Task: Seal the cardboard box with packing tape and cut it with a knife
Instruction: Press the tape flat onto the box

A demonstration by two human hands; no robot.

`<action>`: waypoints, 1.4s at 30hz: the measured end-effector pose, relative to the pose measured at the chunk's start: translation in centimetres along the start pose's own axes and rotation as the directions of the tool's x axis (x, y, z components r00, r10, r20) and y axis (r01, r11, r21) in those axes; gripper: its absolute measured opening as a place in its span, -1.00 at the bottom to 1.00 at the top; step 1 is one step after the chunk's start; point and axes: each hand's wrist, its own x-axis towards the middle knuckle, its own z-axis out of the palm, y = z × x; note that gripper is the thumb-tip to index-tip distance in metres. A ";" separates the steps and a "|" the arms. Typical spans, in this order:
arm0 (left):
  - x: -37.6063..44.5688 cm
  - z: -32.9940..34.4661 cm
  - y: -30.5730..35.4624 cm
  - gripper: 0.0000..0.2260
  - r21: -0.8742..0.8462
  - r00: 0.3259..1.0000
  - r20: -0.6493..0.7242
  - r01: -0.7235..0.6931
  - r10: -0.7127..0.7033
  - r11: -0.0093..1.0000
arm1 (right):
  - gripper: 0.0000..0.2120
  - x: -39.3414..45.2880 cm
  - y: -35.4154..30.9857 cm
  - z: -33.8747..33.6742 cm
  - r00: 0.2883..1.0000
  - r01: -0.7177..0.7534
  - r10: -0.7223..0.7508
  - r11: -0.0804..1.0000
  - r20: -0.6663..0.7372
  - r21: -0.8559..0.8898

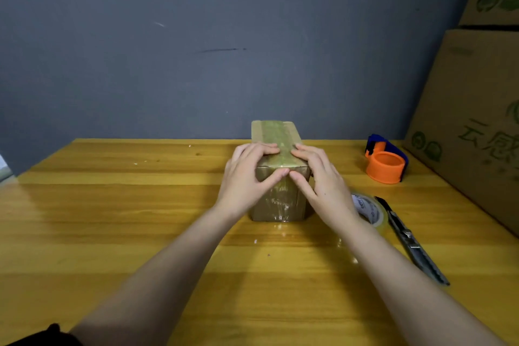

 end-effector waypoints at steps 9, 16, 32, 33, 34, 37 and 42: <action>-0.2 -0.8 -0.5 -0.45 0.101 0.991 0.117 -0.082 0.070 0.992 | -0.36 -0.2 0.0 -0.9 0.990 0.020 -0.008 0.996 0.139 -0.085; 0.0 -1.6 -0.7 -0.28 0.243 0.968 0.230 -0.156 0.100 0.957 | -0.17 -0.2 -0.7 -0.9 0.984 -0.011 0.028 0.995 0.174 -0.102; 0.3 -4.3 -2.1 -0.29 0.120 0.943 0.330 -0.003 -0.037 0.993 | -0.24 1.1 -3.1 1.5 0.977 -0.107 0.081 0.987 0.198 0.121; 0.3 -4.3 -2.2 -0.27 0.150 0.943 0.329 0.005 -0.054 0.989 | -0.23 1.3 -3.2 1.7 0.976 -0.111 0.086 0.987 0.200 0.118; 0.4 -4.3 -2.2 -0.25 0.180 0.941 0.330 0.012 -0.071 0.984 | -0.23 1.4 -3.3 1.8 0.975 -0.115 0.090 0.987 0.202 0.112; 0.4 -4.3 -1.9 -0.20 0.251 0.937 0.333 0.022 -0.108 0.968 | -0.18 1.6 -3.4 2.0 0.974 -0.122 0.099 0.987 0.205 0.104; 0.7 -4.4 -0.8 -0.18 0.356 0.917 0.361 0.030 -0.167 0.934 | -0.14 1.7 -3.8 1.8 0.963 -0.159 0.149 0.987 0.223 0.027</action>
